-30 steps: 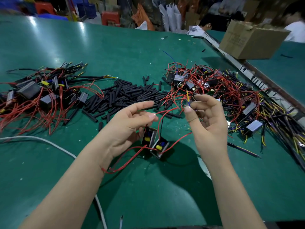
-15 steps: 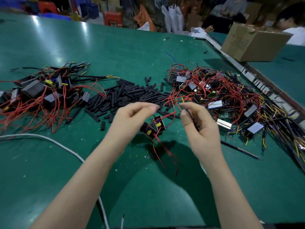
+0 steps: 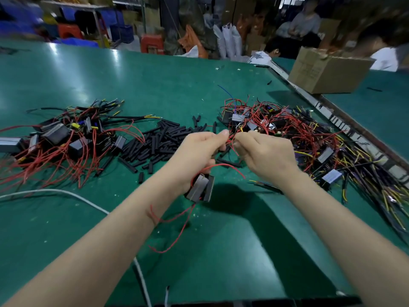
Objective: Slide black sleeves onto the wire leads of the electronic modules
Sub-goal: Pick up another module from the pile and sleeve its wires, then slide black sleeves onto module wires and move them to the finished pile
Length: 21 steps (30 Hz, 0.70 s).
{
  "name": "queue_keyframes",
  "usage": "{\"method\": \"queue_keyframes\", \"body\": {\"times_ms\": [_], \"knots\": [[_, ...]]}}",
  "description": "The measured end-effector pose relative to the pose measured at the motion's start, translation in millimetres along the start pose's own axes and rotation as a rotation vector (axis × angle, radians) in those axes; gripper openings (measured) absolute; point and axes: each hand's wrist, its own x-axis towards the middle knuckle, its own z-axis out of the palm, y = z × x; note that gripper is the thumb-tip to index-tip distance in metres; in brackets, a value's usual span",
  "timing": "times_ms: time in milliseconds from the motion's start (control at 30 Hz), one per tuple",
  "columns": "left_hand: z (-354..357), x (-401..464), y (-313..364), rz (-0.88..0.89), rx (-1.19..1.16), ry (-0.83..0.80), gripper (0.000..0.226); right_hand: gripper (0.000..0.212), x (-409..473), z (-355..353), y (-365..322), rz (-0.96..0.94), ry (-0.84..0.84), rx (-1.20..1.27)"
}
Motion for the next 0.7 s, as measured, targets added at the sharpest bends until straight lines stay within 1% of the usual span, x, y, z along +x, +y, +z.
{"method": "queue_keyframes", "body": {"times_ms": [67, 133, 233, 400, 500, 633, 700], "knots": [[5.8, -2.0, 0.8, -0.047, -0.014, -0.042, 0.035, 0.027, 3.8, 3.3, 13.8, -0.08, -0.082, -0.006], [10.1, -6.1, -2.7, -0.071, -0.037, -0.082, 0.033, 0.019, 5.3, 5.1, 21.5, -0.127, -0.122, -0.014], [9.7, -12.9, -7.8, -0.097, -0.073, -0.101, 0.034, 0.024, 5.1, 9.8, 25.2, -0.178, -0.153, 0.002], [5.3, -14.6, -3.6, -0.102, -0.135, -0.094, 0.035, 0.03, 14.1, 10.9, 24.7, -0.18, -0.125, 0.035], [3.6, -15.3, -2.3, -0.107, -0.123, -0.082, 0.036, 0.025, 16.2, 11.3, 23.4, -0.19, -0.11, 0.045], [7.1, -14.3, -6.1, -0.143, -0.125, -0.049, 0.034, 0.025, 12.8, 19.3, 21.1, -0.132, -0.176, 0.03], [7.0, -11.3, -6.4, -0.171, -0.105, -0.019, 0.032, 0.009, 10.2, 22.2, 17.8, -0.085, -0.208, 0.043]]}}
